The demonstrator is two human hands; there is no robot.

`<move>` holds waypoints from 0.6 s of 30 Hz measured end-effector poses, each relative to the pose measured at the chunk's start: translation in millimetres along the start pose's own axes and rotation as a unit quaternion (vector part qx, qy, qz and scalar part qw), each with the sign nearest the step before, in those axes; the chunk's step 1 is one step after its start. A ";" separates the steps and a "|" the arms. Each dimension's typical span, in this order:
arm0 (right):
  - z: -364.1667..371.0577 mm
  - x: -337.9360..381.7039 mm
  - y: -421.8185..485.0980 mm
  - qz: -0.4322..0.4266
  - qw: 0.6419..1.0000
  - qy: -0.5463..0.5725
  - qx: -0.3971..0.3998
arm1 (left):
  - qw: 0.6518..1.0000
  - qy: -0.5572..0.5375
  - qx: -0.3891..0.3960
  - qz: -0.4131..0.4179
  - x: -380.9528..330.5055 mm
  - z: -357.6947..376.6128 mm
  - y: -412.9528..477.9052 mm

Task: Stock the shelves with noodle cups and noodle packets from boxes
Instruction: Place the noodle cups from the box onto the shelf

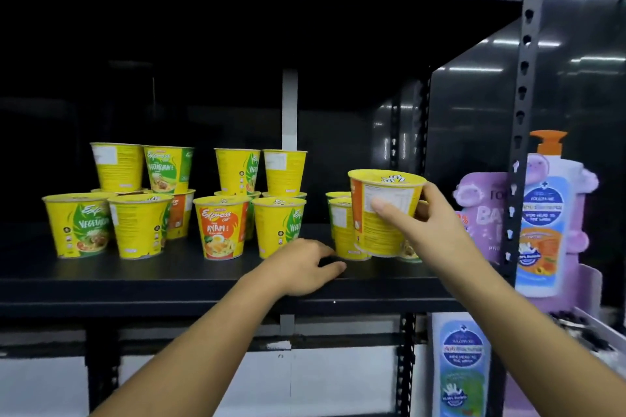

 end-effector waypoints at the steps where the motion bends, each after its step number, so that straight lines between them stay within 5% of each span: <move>1: -2.3 2.8 7.4 -0.005 1.000 0.007 0.000 | 1.000 -0.002 0.016 -0.016 1.6 0.9 2.1; 18: 21.6 -25.5 174.5 0.057 0.997 0.016 0.042 | 0.997 0.010 0.046 -0.066 -1.5 7.5 -4.2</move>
Point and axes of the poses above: each hand's wrist, its own y-axis towards the middle knuckle, its own z-axis out of the palm, x = y × z, the point moved 3 cm from there along y, towards the middle knuckle, and after that the axes turned 7 degrees about x, right-handed, at the moved point
